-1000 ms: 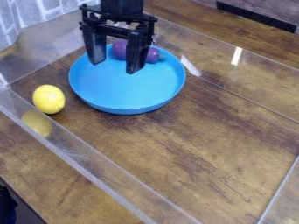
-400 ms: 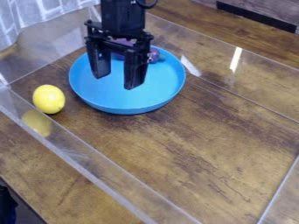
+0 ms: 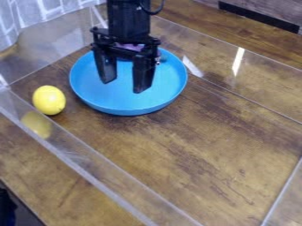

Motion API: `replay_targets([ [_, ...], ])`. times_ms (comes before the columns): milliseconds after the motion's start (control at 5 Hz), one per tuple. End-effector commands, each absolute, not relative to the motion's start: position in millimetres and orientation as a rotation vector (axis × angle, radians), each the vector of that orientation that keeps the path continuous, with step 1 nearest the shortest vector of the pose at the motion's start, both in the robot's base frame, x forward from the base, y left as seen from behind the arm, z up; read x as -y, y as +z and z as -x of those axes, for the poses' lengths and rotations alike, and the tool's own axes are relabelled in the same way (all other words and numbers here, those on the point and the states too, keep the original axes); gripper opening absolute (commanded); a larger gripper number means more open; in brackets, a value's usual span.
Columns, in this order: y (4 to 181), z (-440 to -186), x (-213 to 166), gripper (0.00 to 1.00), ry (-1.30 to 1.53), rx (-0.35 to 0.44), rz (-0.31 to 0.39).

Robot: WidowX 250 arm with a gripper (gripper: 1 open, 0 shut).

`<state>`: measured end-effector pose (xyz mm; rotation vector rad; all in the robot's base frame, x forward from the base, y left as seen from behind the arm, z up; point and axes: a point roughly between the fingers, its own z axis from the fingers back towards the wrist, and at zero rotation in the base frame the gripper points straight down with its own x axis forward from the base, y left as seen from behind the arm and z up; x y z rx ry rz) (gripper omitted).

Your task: Put the purple eggplant on the blue tray

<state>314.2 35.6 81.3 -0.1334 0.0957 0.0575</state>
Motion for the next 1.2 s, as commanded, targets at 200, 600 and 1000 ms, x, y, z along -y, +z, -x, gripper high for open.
replay_targets([
  [200,99.1,-330,-31,1.00,-0.115,-0.023,0.124],
  [600,110.7,-341,-37,0.00,-0.152,-0.007,0.117],
  [1000,125.7,-343,-32,1.00,-0.202,-0.005,0.113],
])
